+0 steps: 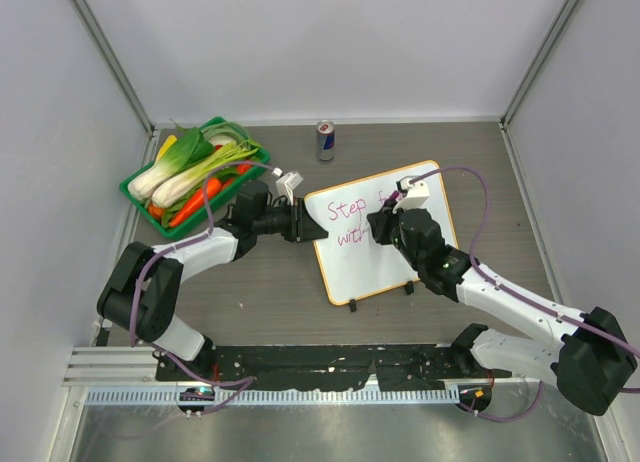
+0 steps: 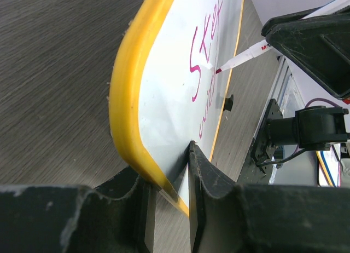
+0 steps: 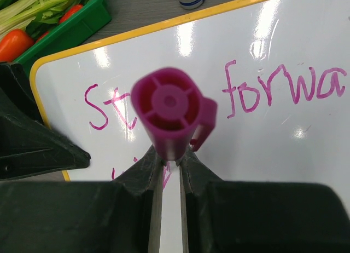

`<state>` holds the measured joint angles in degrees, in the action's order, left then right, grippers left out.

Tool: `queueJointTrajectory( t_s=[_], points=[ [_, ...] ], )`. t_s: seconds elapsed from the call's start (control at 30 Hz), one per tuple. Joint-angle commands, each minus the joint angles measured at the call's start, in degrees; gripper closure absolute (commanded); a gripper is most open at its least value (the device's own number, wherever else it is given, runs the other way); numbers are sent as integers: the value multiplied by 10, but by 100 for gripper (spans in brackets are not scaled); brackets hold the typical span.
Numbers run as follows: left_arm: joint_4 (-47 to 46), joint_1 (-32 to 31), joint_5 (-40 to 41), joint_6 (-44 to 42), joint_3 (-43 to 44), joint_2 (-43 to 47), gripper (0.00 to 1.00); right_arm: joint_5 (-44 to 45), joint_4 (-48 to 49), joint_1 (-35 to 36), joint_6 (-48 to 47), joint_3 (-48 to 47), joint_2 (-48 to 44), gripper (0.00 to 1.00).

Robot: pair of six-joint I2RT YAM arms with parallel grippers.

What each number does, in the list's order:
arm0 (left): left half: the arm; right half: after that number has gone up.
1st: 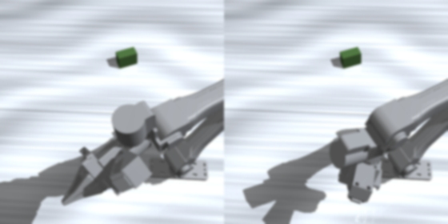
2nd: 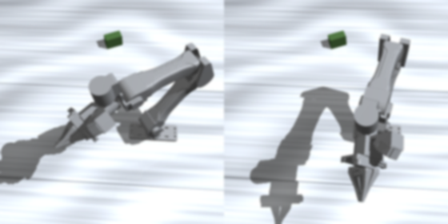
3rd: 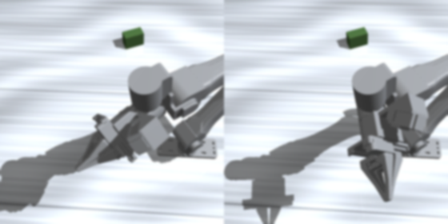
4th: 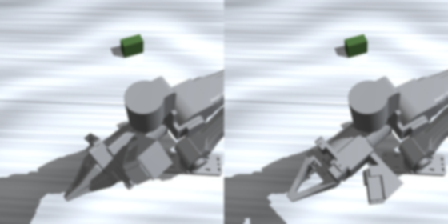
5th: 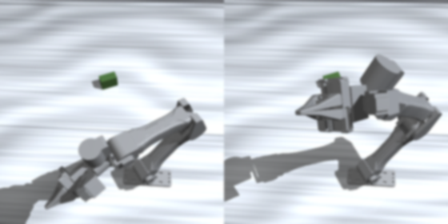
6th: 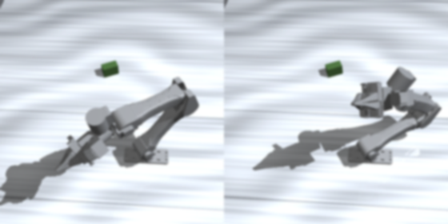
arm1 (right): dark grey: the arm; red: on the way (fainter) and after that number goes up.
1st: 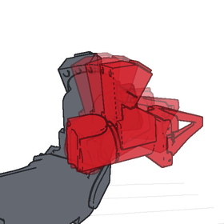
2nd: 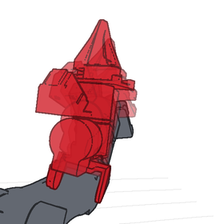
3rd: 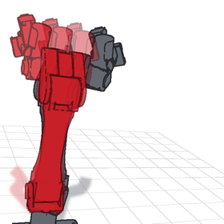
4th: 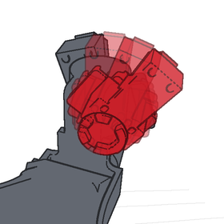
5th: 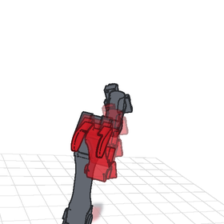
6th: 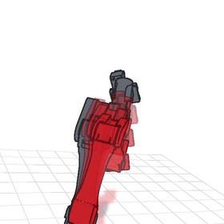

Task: Write a sentence on the whiteboard

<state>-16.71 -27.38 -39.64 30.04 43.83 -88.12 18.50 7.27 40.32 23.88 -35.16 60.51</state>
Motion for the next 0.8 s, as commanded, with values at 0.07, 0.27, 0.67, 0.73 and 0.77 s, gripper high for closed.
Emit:
queueJointTrajectory(
  t_s=[0.07, 0.27, 0.67, 0.73, 0.77],
  points=[
    [99, -29, 69, -109, -23, -29, 100, 36, 11, -2, -5, -22, 0, 98],
    [99, -29, 70, -109, -23, -29, 100, 41, 1, -4, -2, -10, -6, 98],
    [99, -29, 69, -109, -22, -32, 100, 29, -26, -3, 3, 14, -19, 99],
    [99, -29, 69, -109, -22, -33, 100, 27, -29, -4, 3, 17, -19, 98],
    [99, -29, 69, -110, -22, -33, 100, 26, -30, -3, 6, 18, -20, 99]
  ],
)
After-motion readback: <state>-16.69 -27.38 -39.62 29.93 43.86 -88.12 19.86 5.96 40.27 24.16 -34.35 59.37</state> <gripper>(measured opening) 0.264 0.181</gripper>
